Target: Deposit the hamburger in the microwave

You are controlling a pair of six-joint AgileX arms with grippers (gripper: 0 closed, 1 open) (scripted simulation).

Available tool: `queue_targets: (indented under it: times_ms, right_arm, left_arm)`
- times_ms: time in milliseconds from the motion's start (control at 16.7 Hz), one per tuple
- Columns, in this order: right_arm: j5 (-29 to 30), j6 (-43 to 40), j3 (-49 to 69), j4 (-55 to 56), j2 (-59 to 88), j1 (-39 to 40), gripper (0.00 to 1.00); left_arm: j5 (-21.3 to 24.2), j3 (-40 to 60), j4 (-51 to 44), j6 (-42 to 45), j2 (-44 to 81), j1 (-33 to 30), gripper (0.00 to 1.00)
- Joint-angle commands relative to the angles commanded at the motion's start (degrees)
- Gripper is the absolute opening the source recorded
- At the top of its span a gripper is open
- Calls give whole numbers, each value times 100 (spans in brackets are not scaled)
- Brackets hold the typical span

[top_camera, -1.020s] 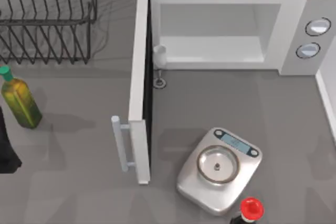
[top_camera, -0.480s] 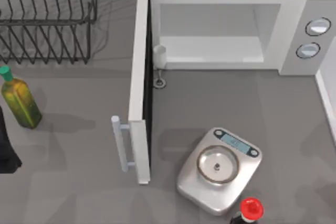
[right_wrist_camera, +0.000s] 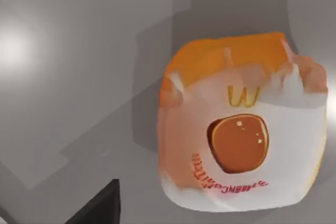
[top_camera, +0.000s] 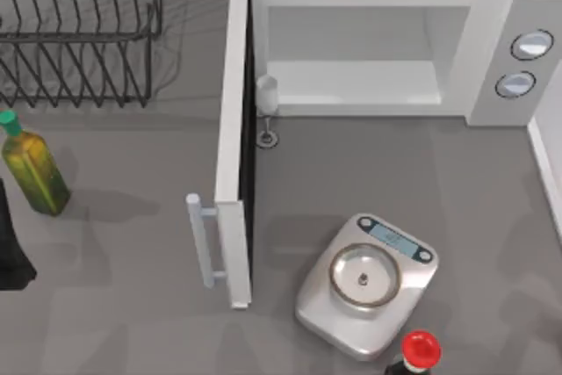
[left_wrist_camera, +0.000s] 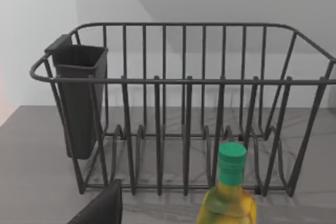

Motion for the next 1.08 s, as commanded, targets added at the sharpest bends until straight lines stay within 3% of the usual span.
queue_targets:
  times_ms: [360, 840, 1080]
  right_arm:
    - [-1, 2, -75, 103, 35, -17, 100]
    - [-2, 24, -1017, 2091, 1023, 5, 100]
    - [-3, 26, -1164, 2351, 1187, 7, 100]
  left_arm:
    - [0, 0, 0, 0, 0, 0, 100]
    - [0, 0, 0, 0, 0, 0, 100]
    - [0, 0, 0, 0, 0, 0, 100]
